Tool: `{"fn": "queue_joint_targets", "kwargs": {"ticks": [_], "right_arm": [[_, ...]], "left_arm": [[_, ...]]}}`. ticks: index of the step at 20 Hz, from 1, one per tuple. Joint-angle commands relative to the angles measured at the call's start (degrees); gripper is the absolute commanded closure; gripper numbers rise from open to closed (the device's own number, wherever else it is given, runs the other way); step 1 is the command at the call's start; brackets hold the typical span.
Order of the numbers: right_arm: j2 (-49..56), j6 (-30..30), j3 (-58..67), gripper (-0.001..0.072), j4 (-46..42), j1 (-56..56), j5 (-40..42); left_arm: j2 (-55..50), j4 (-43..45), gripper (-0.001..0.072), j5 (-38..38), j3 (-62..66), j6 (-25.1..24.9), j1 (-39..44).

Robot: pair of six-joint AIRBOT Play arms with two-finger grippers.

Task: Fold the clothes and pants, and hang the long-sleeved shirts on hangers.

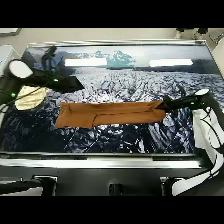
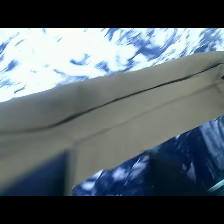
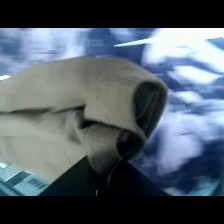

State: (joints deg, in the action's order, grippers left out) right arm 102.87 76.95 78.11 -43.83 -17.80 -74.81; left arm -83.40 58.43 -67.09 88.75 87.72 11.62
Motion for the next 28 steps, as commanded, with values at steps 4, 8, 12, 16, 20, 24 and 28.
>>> {"fn": "queue_joint_targets", "kwargs": {"ticks": [4, 8, 12, 16, 20, 24, 28], "right_arm": [[-15.2, 0.4, 0.0, 0.0674, 5.7, 2.9, -6.3], [-26.3, 5.0, 0.0, 0.0675, 5.7, 6.0, -6.4], [-32.5, 8.1, 0.0, 0.0674, 5.7, 9.2, -5.8], [-35.0, 10.7, 0.0, 0.0674, 5.8, 12.5, -5.6], [-37.0, 12.5, 0.0, 0.0674, 5.8, 14.9, -0.6], [-35.0, 13.9, 0.0, 0.0674, 5.7, 15.6, 0.7], [-30.8, 13.7, 0.0, 0.0674, 5.7, 23.8, 9.0]], "left_arm": [[-12.5, 0.0, 0.068, 8.6, 0.0, 2.0, 12.6], [-22.3, -6.0, 0.0682, 8.2, 0.0, 5.3, 16.0], [-28.1, -21.9, 0.0681, 13.5, 0.0, 5.3, 19.1], [-30.5, -35.5, 0.0682, 24.6, 0.0, 5.3, 24.9], [-32.3, -51.9, 0.0681, 34.5, 0.0, 5.3, 31.7], [-32.2, -45.5, 0.0686, 31.3, 0.0, 0.5, 29.4], [-25.3, -22.9, 0.0686, 17.8, 0.0, 1.4, 17.1]]}}
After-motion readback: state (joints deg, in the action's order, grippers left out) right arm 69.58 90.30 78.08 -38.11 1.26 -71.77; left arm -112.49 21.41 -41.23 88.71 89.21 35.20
